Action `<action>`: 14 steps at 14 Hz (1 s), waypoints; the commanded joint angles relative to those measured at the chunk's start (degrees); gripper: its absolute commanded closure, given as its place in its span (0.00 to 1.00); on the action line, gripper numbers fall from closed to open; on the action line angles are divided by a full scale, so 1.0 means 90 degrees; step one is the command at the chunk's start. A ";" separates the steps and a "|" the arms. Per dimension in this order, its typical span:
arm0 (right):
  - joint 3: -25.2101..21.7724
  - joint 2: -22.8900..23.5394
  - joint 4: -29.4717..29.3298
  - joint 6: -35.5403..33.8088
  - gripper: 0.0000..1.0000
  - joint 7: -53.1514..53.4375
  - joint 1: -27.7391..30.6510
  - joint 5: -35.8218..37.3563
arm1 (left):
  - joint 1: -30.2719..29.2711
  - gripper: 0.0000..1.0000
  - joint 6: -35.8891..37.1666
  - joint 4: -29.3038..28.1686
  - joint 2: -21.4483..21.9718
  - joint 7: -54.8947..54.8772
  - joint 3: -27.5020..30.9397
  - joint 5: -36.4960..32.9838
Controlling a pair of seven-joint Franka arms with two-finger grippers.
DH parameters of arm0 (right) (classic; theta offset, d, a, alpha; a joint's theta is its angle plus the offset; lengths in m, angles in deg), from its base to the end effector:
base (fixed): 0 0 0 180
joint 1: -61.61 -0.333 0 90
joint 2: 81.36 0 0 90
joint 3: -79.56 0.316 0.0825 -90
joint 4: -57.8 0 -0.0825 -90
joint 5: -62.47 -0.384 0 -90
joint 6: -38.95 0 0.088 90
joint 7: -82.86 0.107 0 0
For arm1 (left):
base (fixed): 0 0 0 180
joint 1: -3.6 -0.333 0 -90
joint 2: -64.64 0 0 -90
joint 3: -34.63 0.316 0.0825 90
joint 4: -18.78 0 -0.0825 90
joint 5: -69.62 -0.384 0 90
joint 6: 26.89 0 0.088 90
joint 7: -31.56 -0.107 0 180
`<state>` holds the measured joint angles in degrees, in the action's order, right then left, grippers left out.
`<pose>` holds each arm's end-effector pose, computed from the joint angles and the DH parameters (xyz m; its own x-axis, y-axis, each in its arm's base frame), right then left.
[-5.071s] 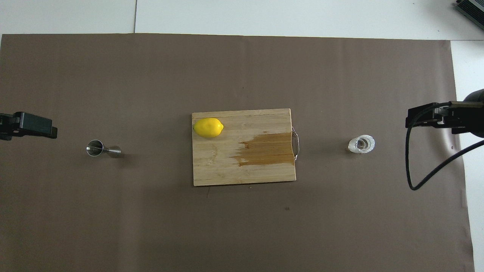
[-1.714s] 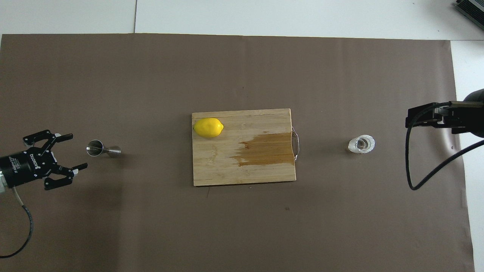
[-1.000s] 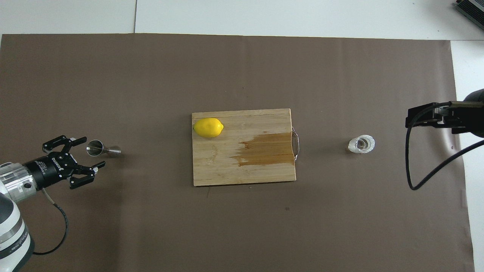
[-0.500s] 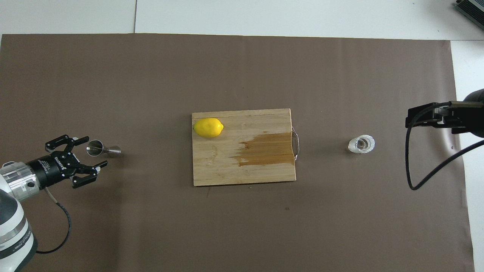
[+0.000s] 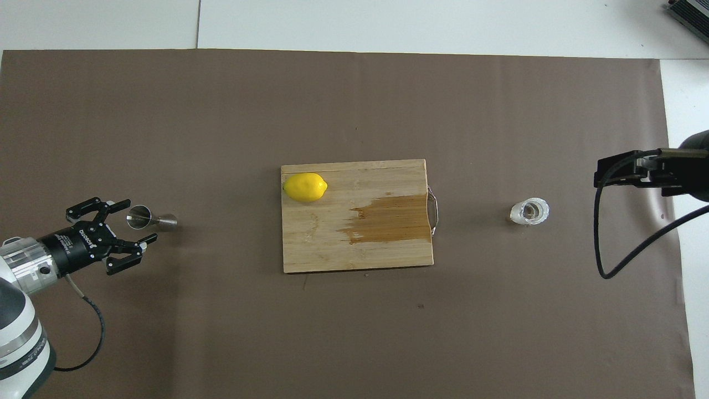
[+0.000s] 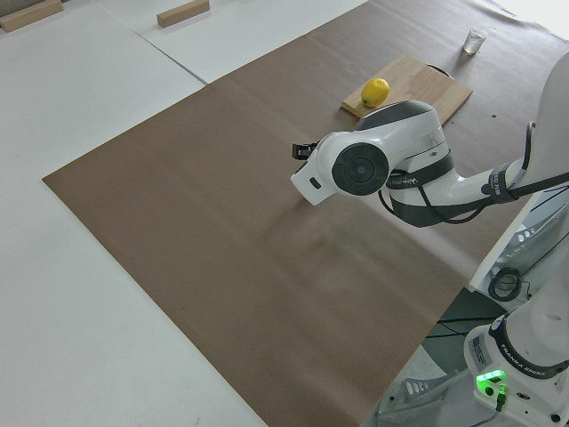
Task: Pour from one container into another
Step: 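Close the left gripper around the small metal cup, then lift the metal cup with the left gripper and carry it over the board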
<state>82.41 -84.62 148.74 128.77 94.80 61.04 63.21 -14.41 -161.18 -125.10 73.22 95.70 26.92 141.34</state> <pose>0.5358 0.0315 0.6475 0.9882 -0.1482 0.0397 -0.1486 -0.9889 0.0077 0.4518 0.0680 0.3407 -0.4213 0.5190 -0.7437 0.7900 0.6128 -0.0199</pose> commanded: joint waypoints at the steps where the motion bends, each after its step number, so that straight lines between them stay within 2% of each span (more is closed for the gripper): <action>1: 0.0045 -0.0117 0.0101 -0.0048 0.00 -0.0135 0.0112 -0.0170 | 0.0088 0.24 -0.0137 0.0020 -0.0036 -0.0027 0.0057 0.0136; 2: 0.0045 -0.0117 0.0101 -0.0048 0.00 -0.0135 0.0112 -0.0160 | 0.0088 0.25 -0.0128 0.0029 -0.0036 -0.0027 0.0057 0.0136; 4: 0.0045 -0.0117 0.0101 -0.0048 0.00 -0.0135 0.0112 -0.0170 | 0.0088 0.37 -0.0127 0.0059 -0.0065 -0.0027 0.0057 0.0136; 5: 0.0045 -0.0117 0.0101 -0.0048 0.00 -0.0135 0.0112 -0.0170 | 0.0078 0.48 -0.0108 0.0059 -0.0065 -0.0027 0.0057 0.0136; 6: 0.0045 -0.0117 0.0101 -0.0048 0.00 -0.0135 0.0112 -0.0170 | 0.0068 0.66 -0.0098 0.0059 -0.0065 -0.0027 0.0057 0.0136; 7: 0.0045 -0.0117 0.0101 -0.0048 0.00 -0.0135 0.0112 -0.0170 | 0.0068 0.90 -0.0098 0.0059 -0.0065 -0.0027 0.0057 0.0136; 8: 0.0045 -0.0117 0.0101 -0.0048 0.00 -0.0135 0.0112 -0.0160 | 0.0059 1.00 -0.0069 0.0059 -0.0065 -0.0027 0.0057 0.0136; 10: 0.0045 -0.0117 0.0101 -0.0048 0.00 -0.0135 0.0112 -0.0170 | 0.0029 1.00 0.0067 0.0204 -0.0084 0.0002 0.0057 0.0136; 14: 0.0045 -0.0117 0.0101 -0.0048 0.00 -0.0135 0.0112 -0.0170 | -0.0176 1.00 0.0955 0.0877 -0.0231 0.0099 0.0066 0.0136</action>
<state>82.41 -84.62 148.74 128.77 94.80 61.04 63.21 -15.02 -156.64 -121.18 72.90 95.83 27.27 141.76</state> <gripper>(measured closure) 0.000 0.493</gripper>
